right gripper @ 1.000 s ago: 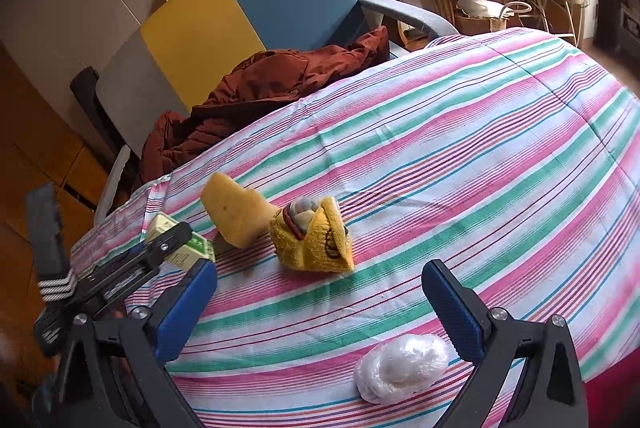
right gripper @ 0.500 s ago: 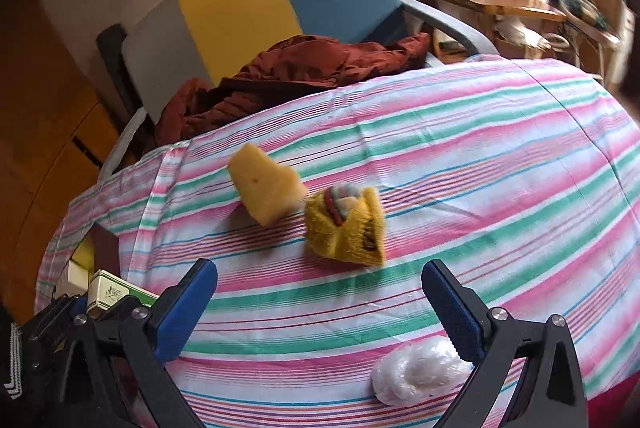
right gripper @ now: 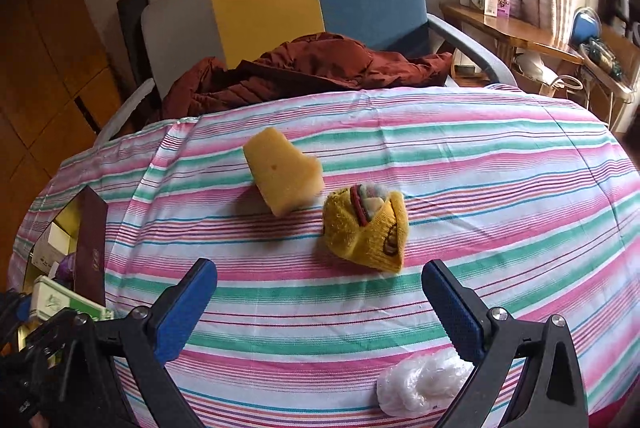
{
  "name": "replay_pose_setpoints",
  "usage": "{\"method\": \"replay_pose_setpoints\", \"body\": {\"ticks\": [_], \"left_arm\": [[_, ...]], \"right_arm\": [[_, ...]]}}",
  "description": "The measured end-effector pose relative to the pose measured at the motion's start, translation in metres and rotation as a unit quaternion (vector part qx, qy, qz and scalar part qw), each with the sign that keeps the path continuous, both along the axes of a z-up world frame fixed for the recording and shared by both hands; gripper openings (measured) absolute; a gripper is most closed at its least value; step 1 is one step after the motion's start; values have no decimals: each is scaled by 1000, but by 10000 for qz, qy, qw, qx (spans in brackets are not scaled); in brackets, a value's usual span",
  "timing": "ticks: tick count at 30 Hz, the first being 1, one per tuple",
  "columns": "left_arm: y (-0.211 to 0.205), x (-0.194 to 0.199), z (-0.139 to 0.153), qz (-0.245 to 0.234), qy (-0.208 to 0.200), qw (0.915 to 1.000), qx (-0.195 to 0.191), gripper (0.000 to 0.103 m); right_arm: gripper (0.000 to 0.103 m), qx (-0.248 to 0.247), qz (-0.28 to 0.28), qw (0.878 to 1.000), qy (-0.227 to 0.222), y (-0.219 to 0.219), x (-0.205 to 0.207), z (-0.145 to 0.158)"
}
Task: Organize objects
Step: 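Carry the white-green box into the gold tray and release it with the left gripper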
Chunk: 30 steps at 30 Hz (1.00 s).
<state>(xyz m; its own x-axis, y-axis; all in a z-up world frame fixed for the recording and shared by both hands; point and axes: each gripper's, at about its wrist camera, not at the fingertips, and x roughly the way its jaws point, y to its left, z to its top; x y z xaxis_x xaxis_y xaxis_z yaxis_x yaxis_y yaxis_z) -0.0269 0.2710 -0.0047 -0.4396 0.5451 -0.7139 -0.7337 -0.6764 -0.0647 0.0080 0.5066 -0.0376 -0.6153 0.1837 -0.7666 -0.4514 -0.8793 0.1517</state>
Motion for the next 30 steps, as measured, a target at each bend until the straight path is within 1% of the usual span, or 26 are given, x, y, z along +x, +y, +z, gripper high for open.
{"method": "replay_pose_setpoints", "body": {"ticks": [7, 11, 20, 25, 30], "left_arm": [[-12, 6, 5, 11, 44, 10000, 50, 42], [-20, 7, 5, 83, 39, 9999, 69, 42], [-41, 8, 8, 209, 27, 9997, 143, 42], [-64, 7, 15, 311, -26, 9990, 311, 42], [-103, 2, 22, 579, -59, 9973, 445, 42]], "right_arm": [[103, 270, -74, 9996, -21, 0, 0, 0], [103, 338, -98, 9994, -72, 0, -1, -1], [103, 762, -105, 9968, -195, -8, -3, -1], [103, 875, -77, 9960, -152, -11, -3, 1], [103, 871, -129, 9961, -48, -10, -1, 5]]}}
